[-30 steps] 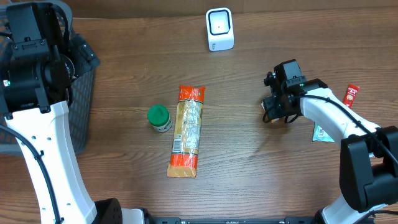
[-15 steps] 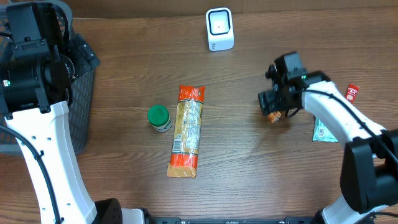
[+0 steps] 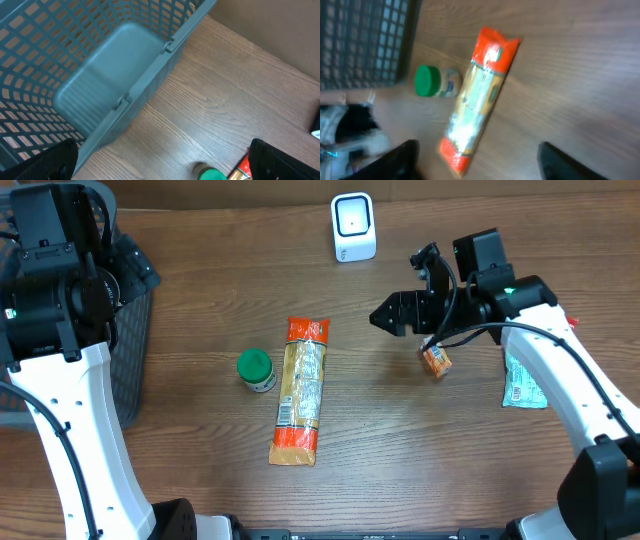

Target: Scan the item barcode

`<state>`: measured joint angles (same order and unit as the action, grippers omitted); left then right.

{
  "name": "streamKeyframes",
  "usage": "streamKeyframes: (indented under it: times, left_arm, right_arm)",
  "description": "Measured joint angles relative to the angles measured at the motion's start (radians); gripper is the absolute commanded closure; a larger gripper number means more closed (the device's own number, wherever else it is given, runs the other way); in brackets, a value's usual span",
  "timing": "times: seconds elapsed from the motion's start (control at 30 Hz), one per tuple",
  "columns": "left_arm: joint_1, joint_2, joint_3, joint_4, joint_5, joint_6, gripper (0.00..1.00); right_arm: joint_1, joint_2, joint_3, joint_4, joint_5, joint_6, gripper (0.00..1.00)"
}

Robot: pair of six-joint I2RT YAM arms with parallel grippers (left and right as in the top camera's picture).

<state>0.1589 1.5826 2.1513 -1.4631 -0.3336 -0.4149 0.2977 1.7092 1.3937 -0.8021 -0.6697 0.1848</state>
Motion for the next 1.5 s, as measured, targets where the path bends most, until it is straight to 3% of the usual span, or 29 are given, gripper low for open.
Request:
streamKeyframes:
  times: [0.13,0.43,0.57,0.63,0.97,1.5]
  left_arm:
    - [0.000,0.000,0.000,0.000,0.000,0.000,0.00]
    - [0.000,0.000,0.000,0.000,0.000,0.000,0.00]
    - [0.000,0.000,0.000,0.000,0.000,0.000,0.00]
    - [0.000,0.000,0.000,0.000,0.000,0.000,0.01]
    - [0.000,0.000,0.000,0.000,0.000,0.000,0.00]
    - [0.000,0.000,0.000,0.000,0.000,0.000,0.00]
  right_arm:
    - [0.110,0.029,0.000,-0.029,0.119,0.113,0.24]
    - [0.492,0.079,0.000,0.056,0.592,0.448,0.22]
    - [0.569,0.134,0.000,0.129,0.692,0.526,0.12]
    - [0.586,0.158,0.000,0.140,0.713,0.557,0.06]
    - [0.599,0.291,0.000,0.194,0.753,0.698,0.03]
    - [0.578,0.345,0.011,0.109,0.813,0.682,0.00]
